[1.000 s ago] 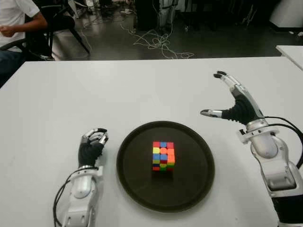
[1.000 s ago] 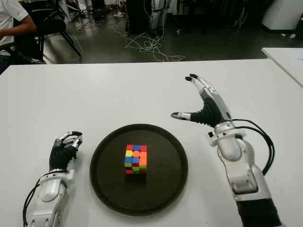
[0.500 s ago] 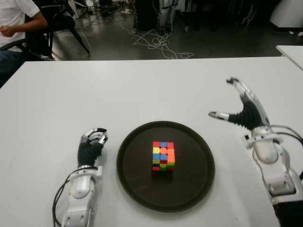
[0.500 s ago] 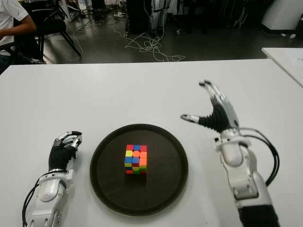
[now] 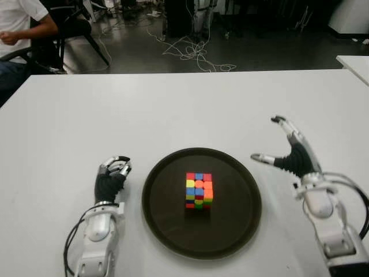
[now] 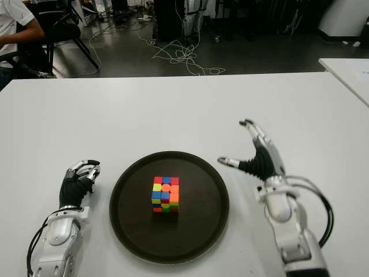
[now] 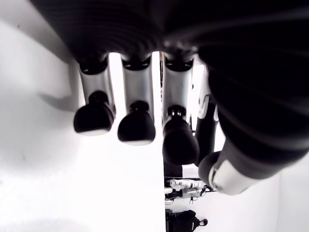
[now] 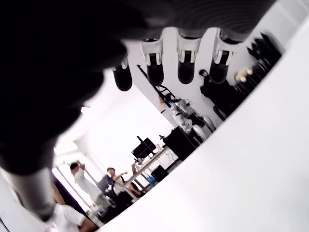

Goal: Pick up the Rubik's Cube and put it in the plate

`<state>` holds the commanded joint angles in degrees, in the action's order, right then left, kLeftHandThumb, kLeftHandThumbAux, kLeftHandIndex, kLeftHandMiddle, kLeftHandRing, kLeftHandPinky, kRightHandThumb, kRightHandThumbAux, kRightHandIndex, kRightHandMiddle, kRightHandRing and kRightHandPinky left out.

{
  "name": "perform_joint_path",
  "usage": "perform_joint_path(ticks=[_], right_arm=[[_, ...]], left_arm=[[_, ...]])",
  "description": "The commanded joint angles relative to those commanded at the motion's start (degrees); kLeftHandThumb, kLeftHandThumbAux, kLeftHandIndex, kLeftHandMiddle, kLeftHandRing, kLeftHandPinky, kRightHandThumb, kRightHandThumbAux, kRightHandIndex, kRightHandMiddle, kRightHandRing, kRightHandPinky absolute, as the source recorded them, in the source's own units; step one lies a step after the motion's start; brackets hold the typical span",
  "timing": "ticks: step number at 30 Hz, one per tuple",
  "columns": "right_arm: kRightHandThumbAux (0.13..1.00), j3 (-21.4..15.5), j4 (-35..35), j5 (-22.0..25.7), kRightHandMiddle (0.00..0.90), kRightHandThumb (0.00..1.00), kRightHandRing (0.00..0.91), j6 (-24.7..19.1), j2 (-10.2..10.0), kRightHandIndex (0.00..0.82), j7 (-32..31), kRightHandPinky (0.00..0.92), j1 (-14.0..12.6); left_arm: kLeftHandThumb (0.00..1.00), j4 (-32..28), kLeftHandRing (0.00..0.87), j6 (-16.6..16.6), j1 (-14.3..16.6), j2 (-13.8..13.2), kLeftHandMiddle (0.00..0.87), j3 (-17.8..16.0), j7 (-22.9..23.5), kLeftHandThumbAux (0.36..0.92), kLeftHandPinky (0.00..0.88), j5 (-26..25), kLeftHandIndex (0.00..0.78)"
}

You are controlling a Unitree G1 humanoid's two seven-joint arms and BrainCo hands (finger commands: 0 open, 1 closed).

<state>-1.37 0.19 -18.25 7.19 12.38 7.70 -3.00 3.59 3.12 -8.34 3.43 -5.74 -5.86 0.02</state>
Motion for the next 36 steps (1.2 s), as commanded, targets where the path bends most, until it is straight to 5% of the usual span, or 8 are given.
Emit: perform_joint_path(ticks=[6,15,20,36], right_arm=[[0.744,-1.8,1.5,6.4,0.034,0.000,0.015,3.0,-4.5,0.037,3.2,0.009,0.0],[0.752,-4.9,14.3,11.6,0.157,0.000,0.146,13.0,-4.6,0.131,6.1,0.118,0.5],[0.772,-5.5,15.1,13.3,0.323,0.000,0.315,12.9,-6.9,0.293,7.2,0.297,0.8],[0.808,-7.3,14.7,15.6,0.660,0.041,0.656,9.4,-10.4,0.583,7.9,0.604,0.8]], left_arm=[[0.711,-0.5,0.831,0.4,0.0,0.1,0.825,-0.2,0.2,0.704,0.826,-0.4,0.444],[0.712,-0.7,0.831,1.0,0.2,0.2,0.821,-0.4,-0.3,0.703,0.829,-0.2,0.444],[0.712,-0.7,0.835,1.1,0.2,0.1,0.822,-0.3,-0.3,0.703,0.839,0.0,0.444],[0.712,-0.8,0.827,1.4,0.4,-0.8,0.824,0.2,0.1,0.704,0.818,0.7,0.444]])
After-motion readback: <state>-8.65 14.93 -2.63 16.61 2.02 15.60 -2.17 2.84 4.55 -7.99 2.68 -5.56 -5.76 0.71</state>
